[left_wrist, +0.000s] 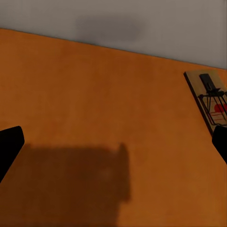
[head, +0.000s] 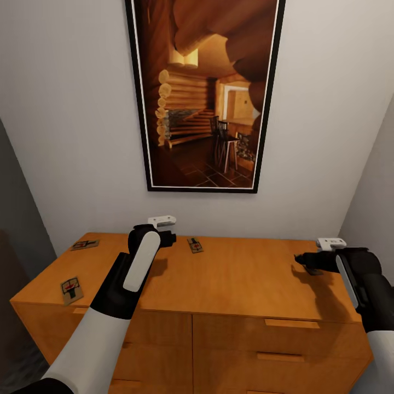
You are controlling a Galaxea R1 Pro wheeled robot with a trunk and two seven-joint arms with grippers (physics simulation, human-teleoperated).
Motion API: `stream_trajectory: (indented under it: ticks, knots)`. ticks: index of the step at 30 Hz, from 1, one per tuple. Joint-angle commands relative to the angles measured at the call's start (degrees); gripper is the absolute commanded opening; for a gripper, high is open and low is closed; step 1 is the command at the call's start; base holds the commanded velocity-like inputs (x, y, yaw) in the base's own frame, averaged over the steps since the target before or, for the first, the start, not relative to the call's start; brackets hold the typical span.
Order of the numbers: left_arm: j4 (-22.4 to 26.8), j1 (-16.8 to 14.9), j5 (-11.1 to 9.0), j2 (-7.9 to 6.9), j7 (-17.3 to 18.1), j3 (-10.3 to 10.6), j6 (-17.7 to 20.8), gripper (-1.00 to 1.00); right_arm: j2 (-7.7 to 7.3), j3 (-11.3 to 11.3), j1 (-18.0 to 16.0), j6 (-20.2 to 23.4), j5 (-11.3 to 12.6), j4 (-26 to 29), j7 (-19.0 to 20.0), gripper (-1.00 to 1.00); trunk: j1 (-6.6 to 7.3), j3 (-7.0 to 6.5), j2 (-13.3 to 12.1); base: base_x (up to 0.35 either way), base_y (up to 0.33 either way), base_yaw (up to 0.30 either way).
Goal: Take the four mousetraps from the cabinet in the bathroom and place them on the bathroom floor. Make sure all four end up on the same floor surface, and ensure that at least two of them are either under or directly next to the same bathroom sink.
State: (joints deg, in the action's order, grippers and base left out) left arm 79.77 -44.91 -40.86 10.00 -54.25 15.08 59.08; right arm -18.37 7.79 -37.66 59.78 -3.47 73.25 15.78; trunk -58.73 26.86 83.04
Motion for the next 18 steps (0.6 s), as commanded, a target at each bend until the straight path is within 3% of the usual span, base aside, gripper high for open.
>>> stream_trajectory:
  ticks: [1,18]
  knots:
    - [0.0,-0.1,-0.5,0.00,-0.6,0.0,0.2,1.00,0.00,0.1,0.0,0.2,-0.3,0.0,0.5,1.00,0.00,0.07,0.0,0.000,0.000,0.000]
    - [0.1,-0.1,-0.5,0.00,-0.7,0.0,0.2,1.00,-0.08,0.1,0.0,0.2,-0.2,-0.5,0.8,1.00,0.00,0.07,0.0,0.000,0.000,0.000]
